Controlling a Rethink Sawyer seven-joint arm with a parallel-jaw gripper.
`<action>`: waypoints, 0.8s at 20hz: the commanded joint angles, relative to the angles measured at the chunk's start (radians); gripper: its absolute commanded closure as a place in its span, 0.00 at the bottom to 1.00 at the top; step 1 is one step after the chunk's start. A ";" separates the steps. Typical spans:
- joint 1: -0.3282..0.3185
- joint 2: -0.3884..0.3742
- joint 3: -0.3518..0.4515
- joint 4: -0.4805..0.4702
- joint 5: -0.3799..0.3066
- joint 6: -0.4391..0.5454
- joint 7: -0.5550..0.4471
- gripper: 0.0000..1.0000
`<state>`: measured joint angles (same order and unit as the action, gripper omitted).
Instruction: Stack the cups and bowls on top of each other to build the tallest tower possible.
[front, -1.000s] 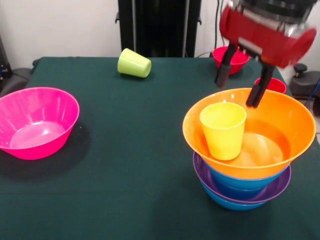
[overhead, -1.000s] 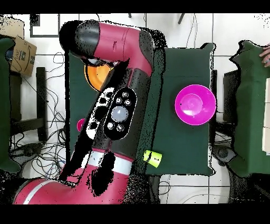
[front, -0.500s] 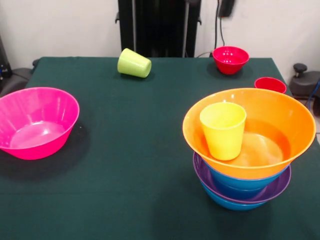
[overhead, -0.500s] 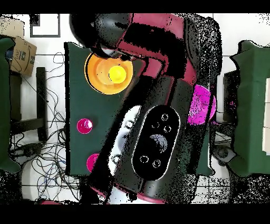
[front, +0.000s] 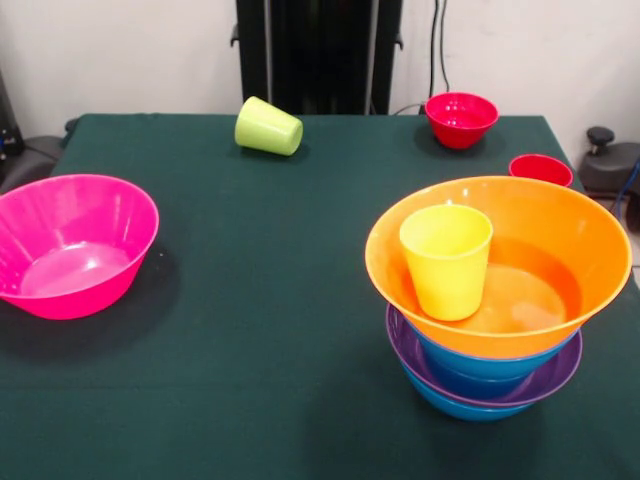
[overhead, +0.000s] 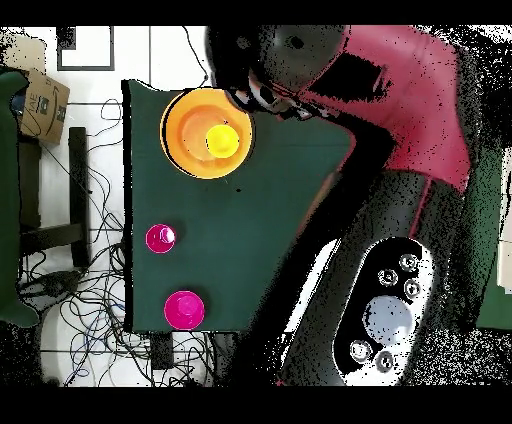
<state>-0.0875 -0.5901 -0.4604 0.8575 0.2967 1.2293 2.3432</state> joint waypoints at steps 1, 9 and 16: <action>-0.014 0.051 0.182 0.189 -0.170 -0.084 -0.425 0.00; -0.039 0.081 0.229 0.219 -0.204 -0.212 -0.400 0.00; -0.062 0.060 0.267 0.291 -0.224 -0.287 -0.401 0.00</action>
<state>-0.1261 -0.5763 -0.3422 0.9887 0.1524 0.9883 2.1525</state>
